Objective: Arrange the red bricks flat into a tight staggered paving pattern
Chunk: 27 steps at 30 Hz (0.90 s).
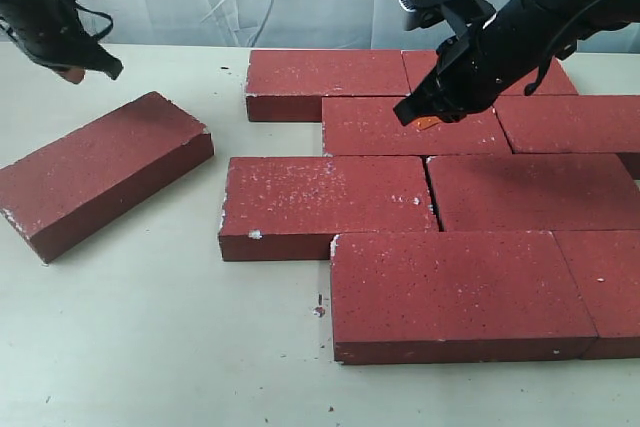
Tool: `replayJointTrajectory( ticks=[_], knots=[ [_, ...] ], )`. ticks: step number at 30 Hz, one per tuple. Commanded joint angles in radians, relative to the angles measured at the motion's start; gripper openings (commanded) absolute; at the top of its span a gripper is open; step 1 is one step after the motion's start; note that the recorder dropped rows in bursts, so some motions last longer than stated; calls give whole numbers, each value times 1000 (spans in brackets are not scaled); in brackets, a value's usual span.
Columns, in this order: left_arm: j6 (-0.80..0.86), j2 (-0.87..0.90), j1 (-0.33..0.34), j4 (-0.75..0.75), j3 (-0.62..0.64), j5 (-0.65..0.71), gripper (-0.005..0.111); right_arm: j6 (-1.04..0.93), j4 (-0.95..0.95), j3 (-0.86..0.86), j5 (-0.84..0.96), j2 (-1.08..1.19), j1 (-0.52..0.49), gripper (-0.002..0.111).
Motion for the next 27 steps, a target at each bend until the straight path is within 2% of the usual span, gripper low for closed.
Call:
replayJointTrajectory(
  ticks=[1, 3, 8, 13, 17, 21, 24, 27],
  knots=[
    [46, 59, -11, -237, -50, -37, 0, -5, 15, 3, -11, -1, -3, -1],
    [124, 98, -17, -358, -86, -17, 0, -5, 15, 3, -11, -1, -3, -1],
    [205, 138, -24, -482, -137, 76, 0, -5, 15, 3, -13, -1, -3, -1],
    [500, 136, -24, -658, -207, 377, 0, -5, 15, 3, -13, -1, -3, -1],
    [468, 72, -24, -608, -219, 400, 0, -5, 15, 3, -14, -1, -3, -1],
    [332, -17, -26, -410, -217, 400, 0, -8, 15, 3, -14, -1, -3, -1],
    [255, -103, -38, -277, -125, 400, 0, -10, 9, 3, -14, -1, -3, -1],
    [262, -189, -38, -319, 6, 400, 0, -10, 9, 3, -14, -1, -3, -1]
  ],
)
